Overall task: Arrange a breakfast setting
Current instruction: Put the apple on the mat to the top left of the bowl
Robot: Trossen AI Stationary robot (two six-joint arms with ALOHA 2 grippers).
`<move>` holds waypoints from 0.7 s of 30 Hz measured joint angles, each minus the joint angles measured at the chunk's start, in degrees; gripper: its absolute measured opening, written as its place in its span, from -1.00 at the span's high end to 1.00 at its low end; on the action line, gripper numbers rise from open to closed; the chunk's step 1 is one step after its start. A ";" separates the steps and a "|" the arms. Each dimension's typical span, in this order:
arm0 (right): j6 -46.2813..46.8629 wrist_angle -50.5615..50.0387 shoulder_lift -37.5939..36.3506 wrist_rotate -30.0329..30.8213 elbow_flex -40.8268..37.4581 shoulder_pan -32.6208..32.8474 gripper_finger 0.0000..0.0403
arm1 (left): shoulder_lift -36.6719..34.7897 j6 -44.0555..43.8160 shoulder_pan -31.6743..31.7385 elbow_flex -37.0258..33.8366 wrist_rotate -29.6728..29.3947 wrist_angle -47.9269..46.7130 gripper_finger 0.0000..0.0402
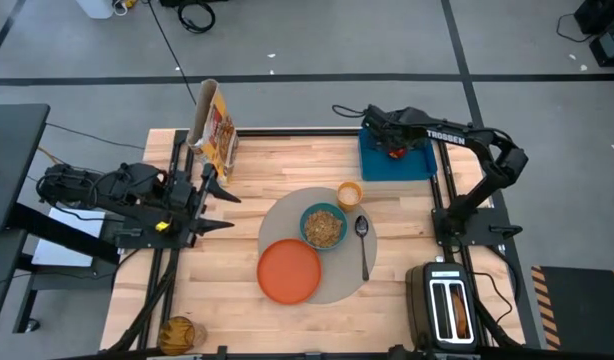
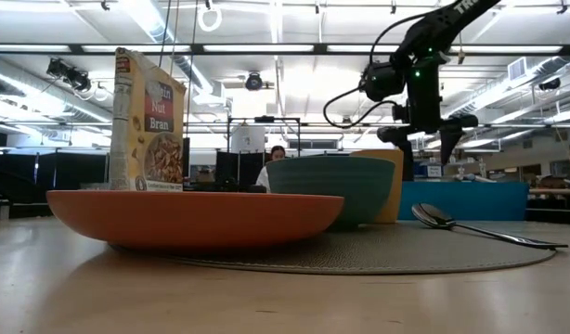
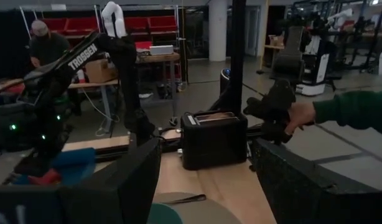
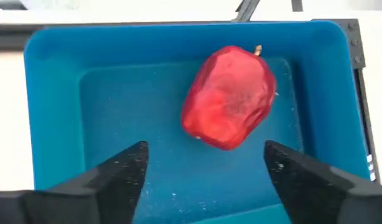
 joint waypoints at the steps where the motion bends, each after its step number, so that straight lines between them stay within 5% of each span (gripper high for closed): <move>1: 1.43 0.17 -0.01 -0.01 0.00 -0.37 -0.68 | 0.00 0.74 0.00 0.00 0.00 0.03 -0.30; 7: 8.22 -5.58 0.00 5.17 4.25 -1.56 -0.76 | 0.00 3.26 0.00 0.00 0.02 -0.46 -0.30; 14: 20.83 -10.11 0.05 13.05 6.36 5.23 -0.66 | 0.00 3.71 0.00 0.00 0.01 -0.81 -0.30; 21: 15.52 -4.28 0.57 10.48 6.14 6.10 -0.64 | -0.09 3.26 0.00 0.00 0.02 -3.99 -0.30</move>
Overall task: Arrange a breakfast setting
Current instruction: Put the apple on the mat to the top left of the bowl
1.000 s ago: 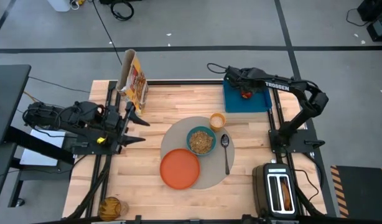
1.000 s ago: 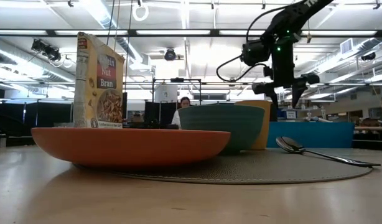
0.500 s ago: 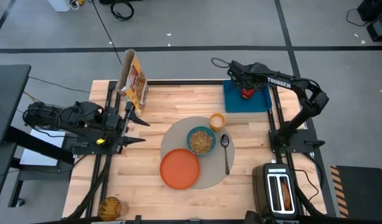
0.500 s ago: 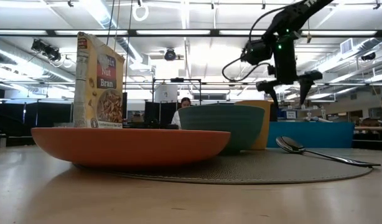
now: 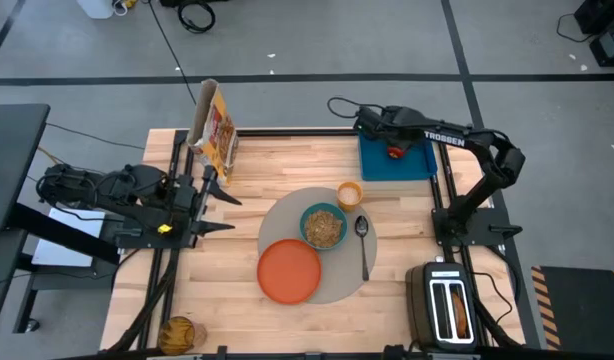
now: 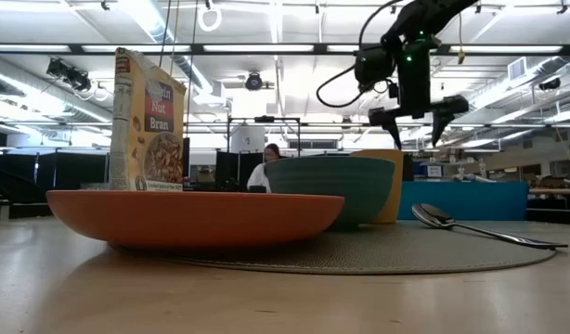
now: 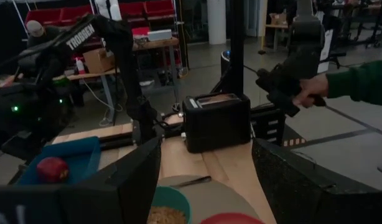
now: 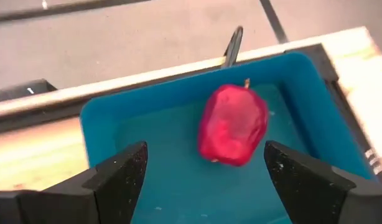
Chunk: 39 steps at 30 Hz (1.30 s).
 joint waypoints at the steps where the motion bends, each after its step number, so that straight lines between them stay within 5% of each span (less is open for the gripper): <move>1: -1.52 0.00 0.06 0.39 0.00 -0.25 -0.64 | 0.00 -0.02 0.00 0.00 0.00 -0.44 -0.30; 5: -2.08 0.66 0.45 3.19 -0.02 0.19 -0.65 | 0.00 -0.22 0.00 0.00 0.00 -1.57 -0.30; 16: 36.10 -17.66 8.52 6.89 0.00 11.82 -0.66 | -0.02 -0.46 -0.02 0.00 0.00 -1.99 -0.30; 23: 27.52 -19.00 14.59 -1.62 -0.02 7.02 -0.74 | -0.02 -0.52 -0.02 0.00 0.00 -2.49 -0.30; 29: 18.98 -10.20 15.03 -1.42 -0.02 4.87 -0.75 | -0.02 -0.50 -0.02 0.00 0.00 -3.17 -0.30; 39: 20.76 -8.04 12.90 1.38 0.03 -1.84 -0.75 | -0.02 -0.52 -0.02 0.00 -0.92 -3.14 -0.30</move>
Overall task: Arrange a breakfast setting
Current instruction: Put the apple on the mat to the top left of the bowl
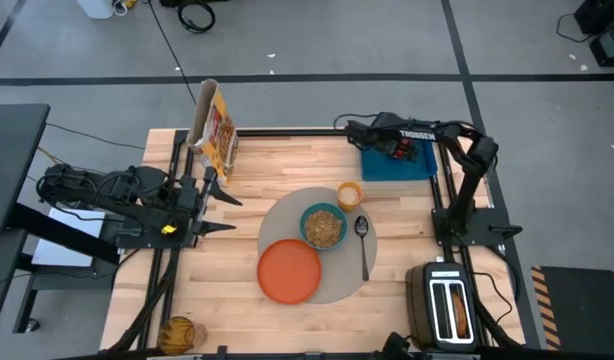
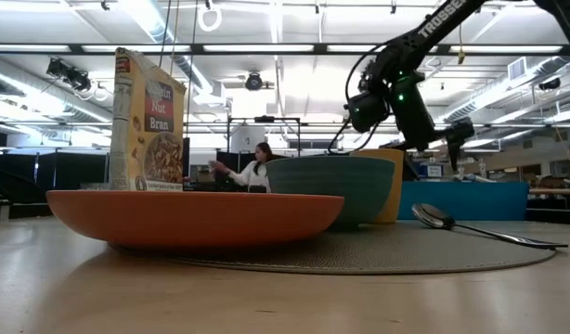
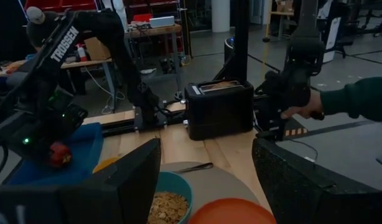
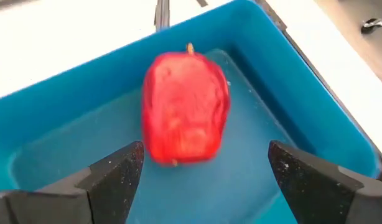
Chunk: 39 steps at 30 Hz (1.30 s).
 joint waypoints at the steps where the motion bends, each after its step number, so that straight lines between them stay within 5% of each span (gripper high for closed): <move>1: 1.14 0.38 0.53 0.61 0.02 -0.25 -0.75 | 0.00 0.00 0.00 0.00 0.00 0.02 -0.30; 7: 7.81 0.66 4.45 1.65 -0.03 -1.52 -0.75 | 0.00 -0.81 0.00 0.00 -0.06 0.00 -0.30; 19: 5.43 6.30 11.72 -0.59 -0.11 -4.51 -0.75 | 0.00 -1.46 0.02 0.00 -0.11 -1.55 -0.30; 28: 6.99 5.46 10.46 0.09 -0.11 -3.75 -0.72 | 0.02 -1.49 0.02 -0.02 -0.17 -1.90 -0.30; 34: -2.39 6.28 9.93 -4.55 -0.11 -2.98 -0.72 | 0.02 -1.47 0.02 -0.01 -0.17 -1.88 -0.30; 39: 4.53 5.44 9.13 0.07 -0.09 -1.27 -0.72 | 0.04 -1.49 0.02 -0.01 -0.17 -1.96 -0.30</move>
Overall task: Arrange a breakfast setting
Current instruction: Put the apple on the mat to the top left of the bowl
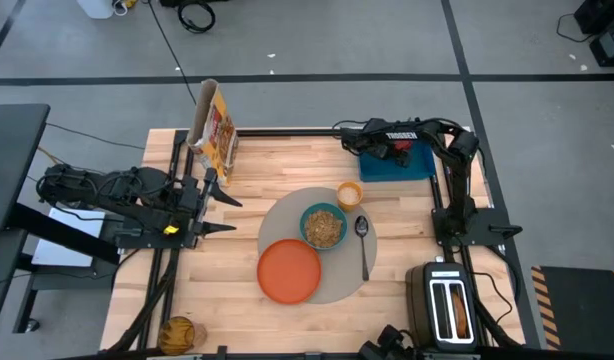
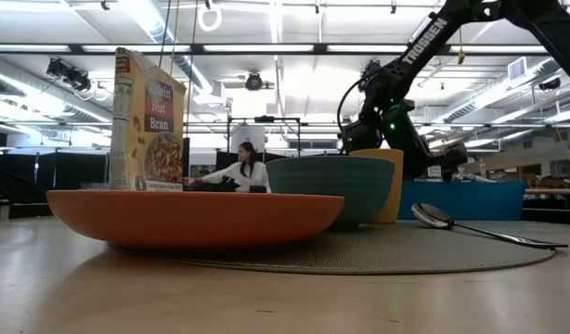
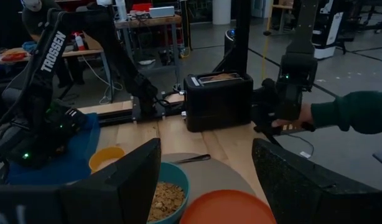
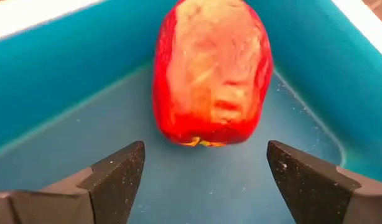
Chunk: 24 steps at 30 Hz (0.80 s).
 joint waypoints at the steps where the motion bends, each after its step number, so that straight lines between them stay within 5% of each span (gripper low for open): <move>1: 0.90 0.15 0.00 0.20 0.00 0.03 -0.72 | 0.00 0.00 0.00 0.01 0.00 -0.11 -0.30; 24: 6.17 -0.82 1.75 8.11 -0.81 -3.64 -0.71 | 0.00 0.11 -0.02 -0.01 -1.17 -0.73 -0.30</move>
